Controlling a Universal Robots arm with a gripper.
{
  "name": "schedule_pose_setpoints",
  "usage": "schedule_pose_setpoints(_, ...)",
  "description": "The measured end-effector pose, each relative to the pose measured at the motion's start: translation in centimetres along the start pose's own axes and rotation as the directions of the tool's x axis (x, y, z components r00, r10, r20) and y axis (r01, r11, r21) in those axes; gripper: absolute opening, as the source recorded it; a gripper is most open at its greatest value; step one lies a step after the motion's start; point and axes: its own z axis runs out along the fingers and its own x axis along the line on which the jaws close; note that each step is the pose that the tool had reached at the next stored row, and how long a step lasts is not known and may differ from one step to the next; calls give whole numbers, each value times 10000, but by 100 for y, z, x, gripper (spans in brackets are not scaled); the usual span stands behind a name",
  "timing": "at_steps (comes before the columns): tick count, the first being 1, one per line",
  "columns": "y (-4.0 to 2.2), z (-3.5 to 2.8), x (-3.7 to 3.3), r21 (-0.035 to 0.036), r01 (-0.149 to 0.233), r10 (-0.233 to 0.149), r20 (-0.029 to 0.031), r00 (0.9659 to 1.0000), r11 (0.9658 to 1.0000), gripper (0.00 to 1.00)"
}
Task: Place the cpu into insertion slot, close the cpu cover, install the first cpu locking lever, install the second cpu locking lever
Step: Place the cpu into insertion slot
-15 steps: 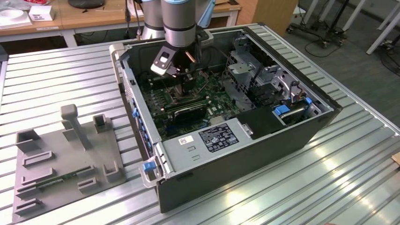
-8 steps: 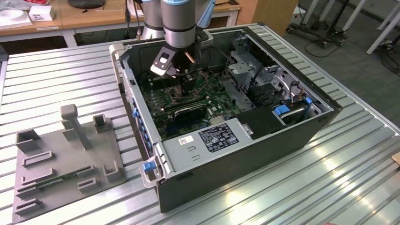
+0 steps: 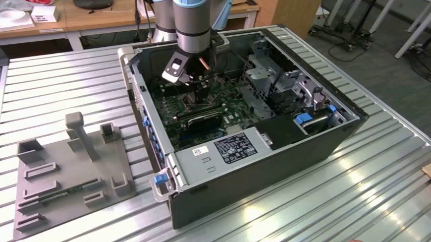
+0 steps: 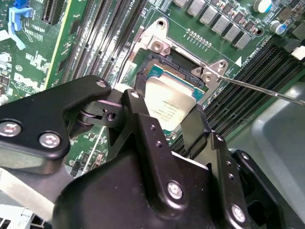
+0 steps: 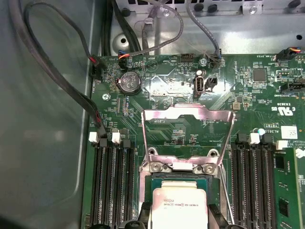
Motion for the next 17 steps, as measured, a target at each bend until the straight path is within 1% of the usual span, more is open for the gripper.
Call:
schedule_pose_setpoints(10,-5,24,-27,1,0,0,-6,10000,10000,54)
schedule_pose_setpoints(17,-6,47,-29,0,0,0,-6,10000,10000,54)
